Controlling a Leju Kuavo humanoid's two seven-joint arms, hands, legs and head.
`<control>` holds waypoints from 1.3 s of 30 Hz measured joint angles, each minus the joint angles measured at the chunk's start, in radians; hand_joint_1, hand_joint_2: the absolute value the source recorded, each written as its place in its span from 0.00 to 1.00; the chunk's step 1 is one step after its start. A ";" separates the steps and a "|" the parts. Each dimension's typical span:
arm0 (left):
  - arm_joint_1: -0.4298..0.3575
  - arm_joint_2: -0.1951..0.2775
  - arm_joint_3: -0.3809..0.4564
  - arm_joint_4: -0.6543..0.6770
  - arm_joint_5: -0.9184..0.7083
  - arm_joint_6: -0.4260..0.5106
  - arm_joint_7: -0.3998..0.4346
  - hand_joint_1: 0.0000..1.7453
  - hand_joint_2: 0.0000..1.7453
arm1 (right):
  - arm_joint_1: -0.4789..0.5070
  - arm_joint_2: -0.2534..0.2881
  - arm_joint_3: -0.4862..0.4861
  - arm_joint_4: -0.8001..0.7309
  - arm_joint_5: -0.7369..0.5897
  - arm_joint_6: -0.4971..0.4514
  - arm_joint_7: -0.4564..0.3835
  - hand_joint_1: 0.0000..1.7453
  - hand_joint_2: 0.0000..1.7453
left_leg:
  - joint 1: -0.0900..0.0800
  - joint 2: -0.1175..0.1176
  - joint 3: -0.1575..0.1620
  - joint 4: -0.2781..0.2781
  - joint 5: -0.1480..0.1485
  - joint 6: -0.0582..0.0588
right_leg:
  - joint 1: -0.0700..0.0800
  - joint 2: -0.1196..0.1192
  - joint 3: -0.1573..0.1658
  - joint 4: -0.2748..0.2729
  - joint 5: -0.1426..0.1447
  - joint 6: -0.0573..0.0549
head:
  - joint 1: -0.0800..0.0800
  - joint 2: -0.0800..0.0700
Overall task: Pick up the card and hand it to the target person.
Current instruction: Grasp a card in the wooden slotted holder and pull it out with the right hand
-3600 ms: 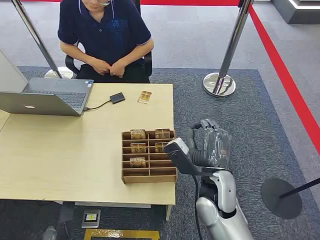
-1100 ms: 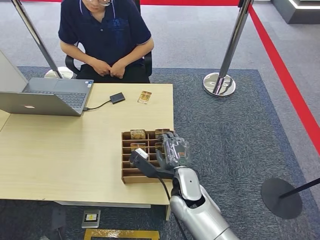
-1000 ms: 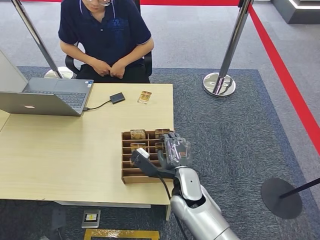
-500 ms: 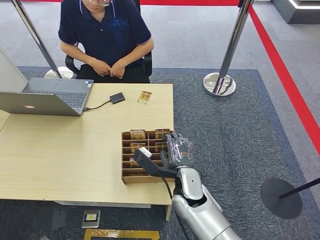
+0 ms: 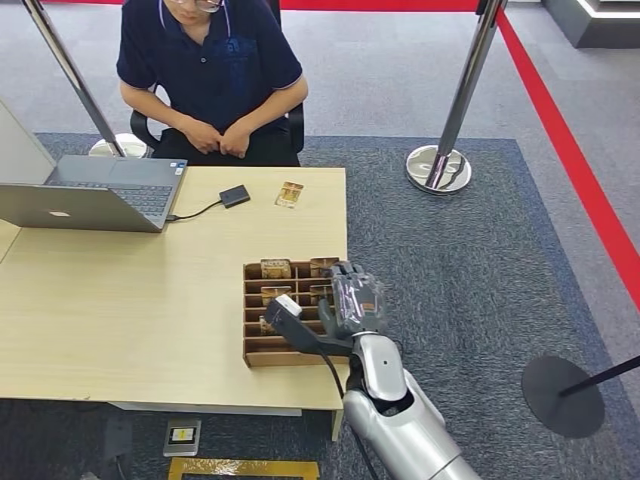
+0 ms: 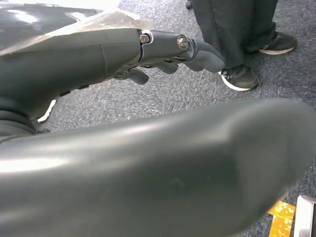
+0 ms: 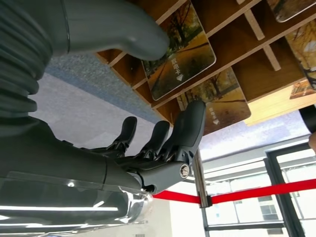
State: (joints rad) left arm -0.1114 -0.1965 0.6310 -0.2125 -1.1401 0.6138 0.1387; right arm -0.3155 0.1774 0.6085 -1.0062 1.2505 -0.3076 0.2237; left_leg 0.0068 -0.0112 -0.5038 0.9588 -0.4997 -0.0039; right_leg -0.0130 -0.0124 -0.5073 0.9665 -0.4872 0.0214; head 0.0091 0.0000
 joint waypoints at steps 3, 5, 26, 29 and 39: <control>0.000 0.000 0.000 0.000 0.000 0.000 0.002 0.00 0.00 | 0.001 0.000 0.000 -0.004 -0.001 0.005 -0.005 0.45 1.00 | 0.000 0.000 0.000 0.000 0.000 0.000 | 0.000 0.000 0.000 0.000 0.000 0.000 | 0.000 0.000; 0.000 0.000 0.000 0.000 0.000 0.000 0.003 0.00 0.00 | 0.001 0.000 0.000 -0.003 -0.004 0.009 -0.007 0.45 1.00 | 0.000 0.000 0.000 0.000 0.000 0.000 | 0.000 0.000 0.000 0.000 0.000 0.000 | 0.000 0.000; 0.000 0.000 0.000 0.000 -0.006 -0.007 0.006 0.00 0.00 | -0.016 0.020 0.001 0.056 -0.026 0.019 -0.008 0.46 1.00 | 0.000 0.000 0.001 0.000 0.001 -0.001 | 0.000 0.000 0.001 0.000 0.001 -0.001 | 0.000 0.000; 0.000 0.000 0.000 0.000 -0.006 -0.011 0.007 0.00 0.00 | -0.019 0.022 0.001 0.060 -0.028 0.018 -0.009 0.48 1.00 | 0.000 0.000 0.001 0.000 0.001 -0.001 | 0.000 0.000 0.001 0.000 0.001 -0.002 | 0.000 0.000; 0.000 0.000 0.000 0.000 -0.003 -0.012 0.002 0.00 0.00 | -0.032 0.022 0.001 0.077 -0.034 0.014 -0.014 0.83 1.00 | 0.000 0.000 0.002 0.000 0.002 -0.001 | 0.000 0.000 0.001 0.000 0.001 -0.002 | 0.000 0.000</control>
State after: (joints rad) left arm -0.1112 -0.1968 0.6305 -0.2125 -1.1431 0.6016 0.1404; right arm -0.3476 0.1991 0.6095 -0.9290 1.2166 -0.2939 0.2098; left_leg 0.0069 -0.0111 -0.5022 0.9588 -0.4982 -0.0052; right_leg -0.0129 -0.0124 -0.5063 0.9668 -0.4858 0.0196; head 0.0092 0.0000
